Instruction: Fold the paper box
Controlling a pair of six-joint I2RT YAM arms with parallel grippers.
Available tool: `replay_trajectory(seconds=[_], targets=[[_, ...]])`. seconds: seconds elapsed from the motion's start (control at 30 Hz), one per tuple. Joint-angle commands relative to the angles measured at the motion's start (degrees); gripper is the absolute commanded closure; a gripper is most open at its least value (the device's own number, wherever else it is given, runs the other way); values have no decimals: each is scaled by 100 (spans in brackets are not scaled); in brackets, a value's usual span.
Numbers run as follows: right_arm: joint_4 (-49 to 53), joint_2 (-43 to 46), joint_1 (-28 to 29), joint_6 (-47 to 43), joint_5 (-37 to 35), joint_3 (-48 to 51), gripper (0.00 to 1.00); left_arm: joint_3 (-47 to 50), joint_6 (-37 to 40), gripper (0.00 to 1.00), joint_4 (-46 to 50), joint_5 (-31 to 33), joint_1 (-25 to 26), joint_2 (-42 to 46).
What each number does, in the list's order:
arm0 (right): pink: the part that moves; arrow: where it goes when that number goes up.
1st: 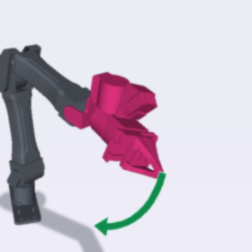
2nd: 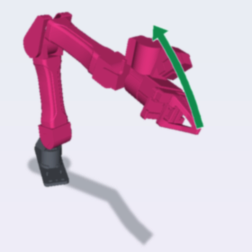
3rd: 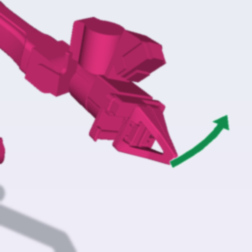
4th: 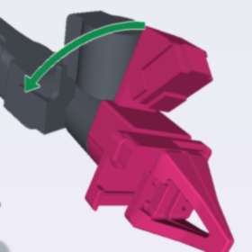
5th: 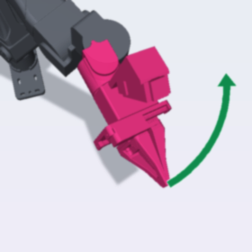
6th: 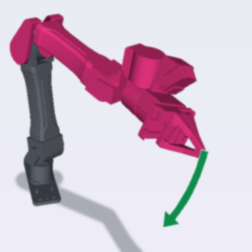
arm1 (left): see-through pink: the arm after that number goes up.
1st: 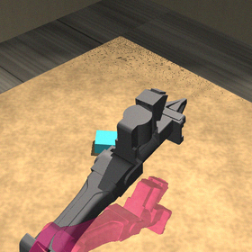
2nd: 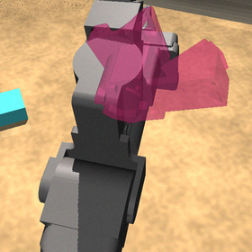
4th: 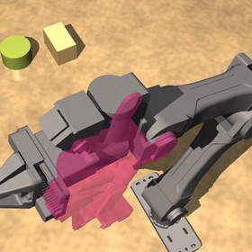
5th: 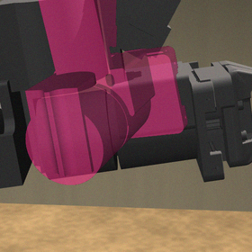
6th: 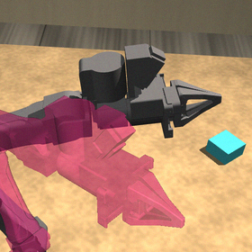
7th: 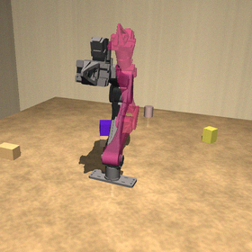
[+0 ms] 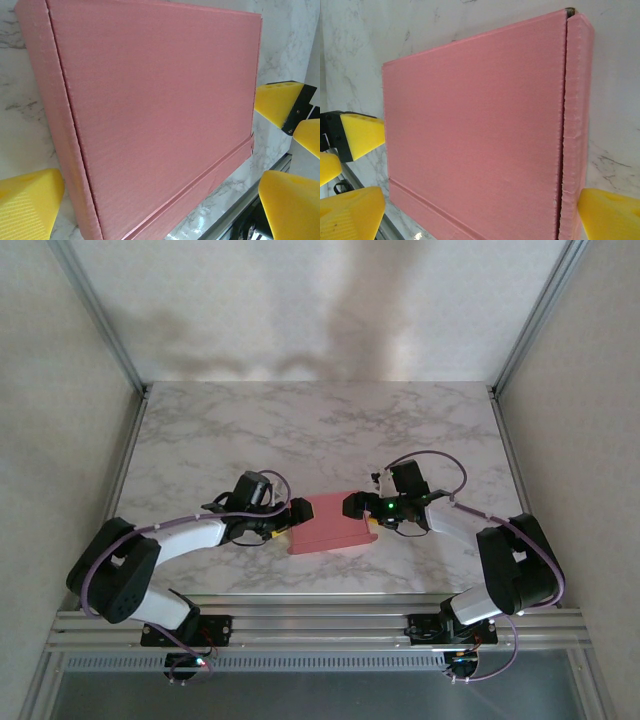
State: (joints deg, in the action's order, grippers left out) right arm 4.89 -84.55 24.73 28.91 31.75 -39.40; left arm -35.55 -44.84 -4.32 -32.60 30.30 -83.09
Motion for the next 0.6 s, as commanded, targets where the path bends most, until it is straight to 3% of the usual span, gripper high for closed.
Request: replay_trajectory(seconds=[0.0,0.57], targets=[[-74,-25,-34,-47,129,-76,1,-55,-62,1,-148,-109,76,-80],[175,462,-38,53,398,-133,1,-422,17,1,-255,-385,12,82]])
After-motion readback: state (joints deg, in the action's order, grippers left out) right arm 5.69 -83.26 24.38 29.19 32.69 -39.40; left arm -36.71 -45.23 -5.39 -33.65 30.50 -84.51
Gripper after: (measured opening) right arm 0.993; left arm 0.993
